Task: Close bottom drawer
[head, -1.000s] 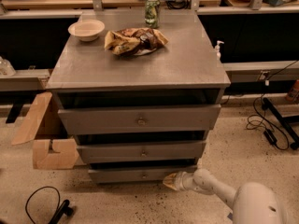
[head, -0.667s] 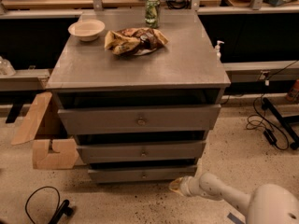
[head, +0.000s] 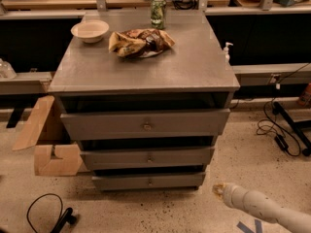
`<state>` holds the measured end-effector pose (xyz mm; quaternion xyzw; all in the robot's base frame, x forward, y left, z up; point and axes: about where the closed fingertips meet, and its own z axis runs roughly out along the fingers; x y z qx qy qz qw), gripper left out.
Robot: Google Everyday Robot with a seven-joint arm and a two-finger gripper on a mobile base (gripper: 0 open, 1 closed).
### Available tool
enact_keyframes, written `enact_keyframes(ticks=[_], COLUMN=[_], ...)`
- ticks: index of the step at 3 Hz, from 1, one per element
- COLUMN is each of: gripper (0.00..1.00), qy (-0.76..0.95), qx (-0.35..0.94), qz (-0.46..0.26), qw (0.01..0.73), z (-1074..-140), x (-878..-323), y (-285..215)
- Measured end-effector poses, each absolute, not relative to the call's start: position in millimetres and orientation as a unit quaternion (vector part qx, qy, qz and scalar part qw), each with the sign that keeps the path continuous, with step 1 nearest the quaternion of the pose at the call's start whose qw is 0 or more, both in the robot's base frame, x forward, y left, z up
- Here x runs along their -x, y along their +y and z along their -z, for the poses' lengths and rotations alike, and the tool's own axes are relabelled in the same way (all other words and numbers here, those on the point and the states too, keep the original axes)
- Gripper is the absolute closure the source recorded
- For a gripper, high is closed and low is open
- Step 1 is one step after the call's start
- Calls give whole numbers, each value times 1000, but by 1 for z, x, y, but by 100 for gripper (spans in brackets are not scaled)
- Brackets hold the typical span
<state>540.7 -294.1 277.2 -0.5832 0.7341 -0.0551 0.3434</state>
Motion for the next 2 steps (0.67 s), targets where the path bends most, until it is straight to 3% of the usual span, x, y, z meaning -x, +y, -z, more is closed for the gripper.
enact_keyframes(ticks=[2], gripper=[100], qy=[740], qx=[529], qz=[217], qw=[355], z=[-446], x=[-504], y=[-366])
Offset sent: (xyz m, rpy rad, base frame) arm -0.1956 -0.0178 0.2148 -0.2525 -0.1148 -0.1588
